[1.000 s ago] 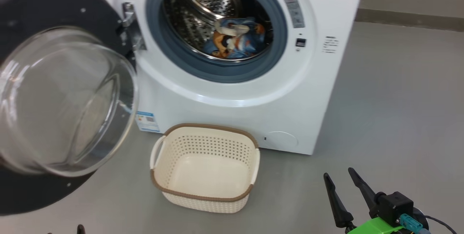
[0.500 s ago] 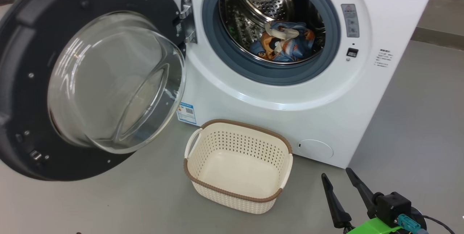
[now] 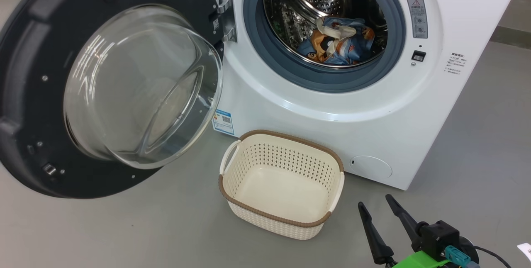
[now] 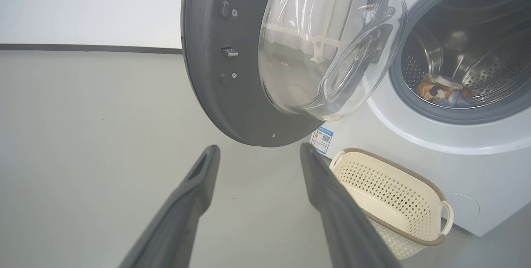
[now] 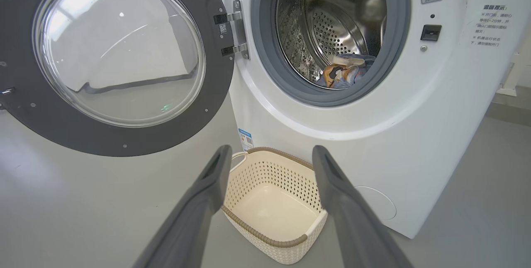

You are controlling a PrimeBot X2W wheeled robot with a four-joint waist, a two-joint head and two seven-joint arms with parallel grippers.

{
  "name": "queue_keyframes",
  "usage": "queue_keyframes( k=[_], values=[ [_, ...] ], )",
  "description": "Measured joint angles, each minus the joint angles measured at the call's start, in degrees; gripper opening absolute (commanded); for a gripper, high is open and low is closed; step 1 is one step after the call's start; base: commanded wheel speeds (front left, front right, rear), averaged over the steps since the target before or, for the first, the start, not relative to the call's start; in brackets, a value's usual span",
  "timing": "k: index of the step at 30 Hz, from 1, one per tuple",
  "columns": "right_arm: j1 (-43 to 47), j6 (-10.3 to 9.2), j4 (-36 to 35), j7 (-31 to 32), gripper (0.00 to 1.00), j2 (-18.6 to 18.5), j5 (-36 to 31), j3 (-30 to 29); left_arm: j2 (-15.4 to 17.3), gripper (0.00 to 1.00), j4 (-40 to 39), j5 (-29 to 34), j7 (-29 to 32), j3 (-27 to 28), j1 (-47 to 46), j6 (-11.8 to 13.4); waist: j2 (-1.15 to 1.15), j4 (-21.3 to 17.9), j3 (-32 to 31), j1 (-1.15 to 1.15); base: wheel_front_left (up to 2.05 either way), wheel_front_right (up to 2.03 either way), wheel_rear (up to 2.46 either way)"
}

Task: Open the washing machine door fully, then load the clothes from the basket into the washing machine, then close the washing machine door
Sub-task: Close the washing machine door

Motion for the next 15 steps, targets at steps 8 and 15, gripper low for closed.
queue_keyframes(
  k=[8,15],
  values=[
    [-1.0,0.0,0.3,0.0,1.0,0.0,0.0,0.8,0.0,1.0,-0.6,0.0,0.0,0.0,0.0,0.4,0.0,-0.1,-0.1,0.0,0.0,0.0,0.0],
    [-1.0,0.0,0.3,0.0,1.0,0.0,0.0,0.6,0.0,0.74,-0.6,0.2,0.0,-0.2,0.0,0.4,0.0,-0.3,-0.3,0.0,0.0,0.0,0.0]
  ],
)
